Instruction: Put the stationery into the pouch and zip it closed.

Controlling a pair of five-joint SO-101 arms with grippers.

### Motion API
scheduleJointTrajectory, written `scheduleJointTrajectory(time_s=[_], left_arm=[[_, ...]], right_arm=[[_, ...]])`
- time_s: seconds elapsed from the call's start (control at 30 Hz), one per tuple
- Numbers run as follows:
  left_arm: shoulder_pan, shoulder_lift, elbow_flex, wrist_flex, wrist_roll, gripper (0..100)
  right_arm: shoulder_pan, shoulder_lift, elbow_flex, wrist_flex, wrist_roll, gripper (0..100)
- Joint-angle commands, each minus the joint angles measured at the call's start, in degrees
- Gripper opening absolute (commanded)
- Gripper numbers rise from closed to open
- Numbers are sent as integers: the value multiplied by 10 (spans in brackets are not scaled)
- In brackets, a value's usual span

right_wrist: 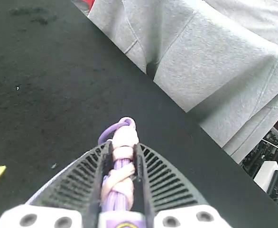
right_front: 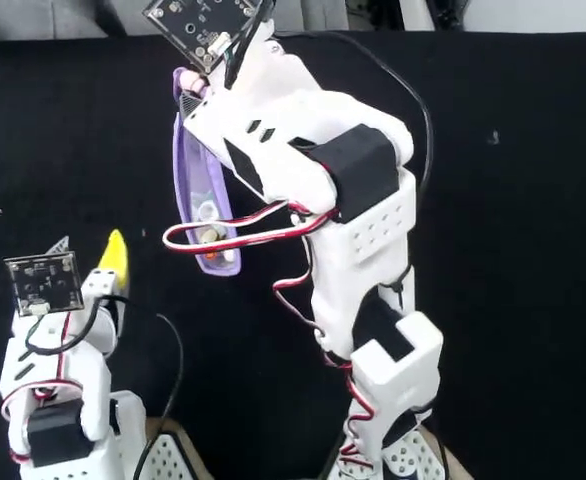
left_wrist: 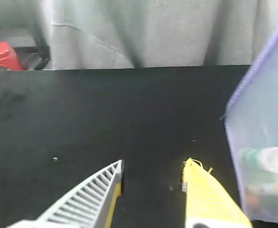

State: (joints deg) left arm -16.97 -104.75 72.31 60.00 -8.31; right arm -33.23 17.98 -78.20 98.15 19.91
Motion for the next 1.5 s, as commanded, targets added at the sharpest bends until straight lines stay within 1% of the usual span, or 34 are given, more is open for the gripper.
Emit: scheduleJointTrajectory(time_s=[0.0, 0.07, 0.23, 0.33, 0.43, 0.5, 0.53, 0.63, 0.73, 0.8, 0.87, 0.9, 1.0, 1.17, 1.33, 1.47], left_arm=[[70, 0, -24, 39, 6, 216], [112, 0, -53, 79, 4, 216], [239, 0, -156, 190, -62, 216], [324, 0, -193, 239, -62, 216], [389, 0, -181, 238, -65, 217], [422, 0, -151, 209, -66, 217], [429, 0, -131, 183, -66, 217], [421, 0, -52, 74, -62, 216], [386, 0, 16, -17, -62, 213], [343, 0, 28, -41, -62, 213], [301, 0, 17, -41, -64, 213], [284, 0, 4, -37, -65, 213], [247, 0, -45, 11, -66, 213], [214, -1, -135, 94, -63, 213], [205, -1, -269, 208, -62, 212], [204, -1, -325, 259, -66, 212]], right_arm=[[9, -37, -27, -6, 4, 11], [14, -37, -27, -7, 4, 11], [33, -37, -6, -33, 1, 11], [34, -38, 21, -53, 1, 11], [33, -39, 41, -68, 0, 11], [33, -41, 44, -69, -3, 11], [33, -42, 43, -69, -9, 11], [33, -43, 43, -66, -13, 11], [33, -43, 43, -65, -12, 11], [34, -44, 42, -63, -11, 11], [34, -49, 40, -62, -11, 11], [34, -54, 41, -62, -5, 11], [39, -65, 37, -50, 5, 11], [60, -84, 39, -50, 3, 11], [62, -111, 41, -40, 1, 11], [59, -140, 37, -13, -23, 11]])
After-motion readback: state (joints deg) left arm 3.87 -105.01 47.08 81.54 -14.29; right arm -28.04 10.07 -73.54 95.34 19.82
